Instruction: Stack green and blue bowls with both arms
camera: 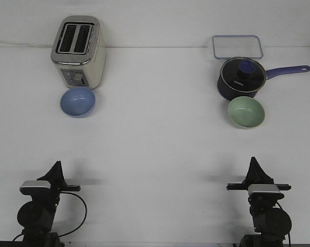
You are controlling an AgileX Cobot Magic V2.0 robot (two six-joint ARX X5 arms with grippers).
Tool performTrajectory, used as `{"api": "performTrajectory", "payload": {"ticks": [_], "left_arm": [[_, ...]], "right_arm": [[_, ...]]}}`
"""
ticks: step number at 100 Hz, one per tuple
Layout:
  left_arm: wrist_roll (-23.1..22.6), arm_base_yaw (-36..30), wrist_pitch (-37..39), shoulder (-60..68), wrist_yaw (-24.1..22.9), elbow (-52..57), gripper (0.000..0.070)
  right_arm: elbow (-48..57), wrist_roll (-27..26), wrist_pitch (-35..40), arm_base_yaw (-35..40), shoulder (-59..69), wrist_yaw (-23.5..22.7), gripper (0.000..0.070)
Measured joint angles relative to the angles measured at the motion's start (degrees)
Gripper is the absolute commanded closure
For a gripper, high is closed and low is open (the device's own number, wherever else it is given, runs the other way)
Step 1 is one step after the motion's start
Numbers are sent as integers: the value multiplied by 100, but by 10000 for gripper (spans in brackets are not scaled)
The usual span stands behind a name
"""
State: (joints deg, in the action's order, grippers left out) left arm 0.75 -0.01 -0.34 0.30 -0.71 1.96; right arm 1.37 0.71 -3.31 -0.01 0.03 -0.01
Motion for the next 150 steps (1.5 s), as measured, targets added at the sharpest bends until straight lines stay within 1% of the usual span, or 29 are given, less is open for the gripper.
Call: {"api": "performTrajectory", "payload": {"ticks": [77, 100, 119, 125, 132, 143, 150], "left_arm": [[0, 0, 0, 0, 0, 0, 685], [0, 0, 0, 0, 0, 0, 685], [0, 0, 0, 0, 0, 0, 685], [0, 0, 0, 0, 0, 0, 685], [0, 0, 0, 0, 0, 0, 685], [0, 0, 0, 0, 0, 0, 685], [0, 0, -2, 0, 0, 0, 685]], "right_arm": [[0, 0, -7, 0, 0, 0, 700], [0, 0, -562, 0, 0, 0, 700], [0, -15, -763, 0, 0, 24, 700], [0, -153, -754, 0, 0, 74, 700], [0, -498, -769, 0, 0, 199, 700], [4, -1014, -785, 0, 0, 592, 700], [149, -1182, -581, 0, 4, 767, 700]]}}
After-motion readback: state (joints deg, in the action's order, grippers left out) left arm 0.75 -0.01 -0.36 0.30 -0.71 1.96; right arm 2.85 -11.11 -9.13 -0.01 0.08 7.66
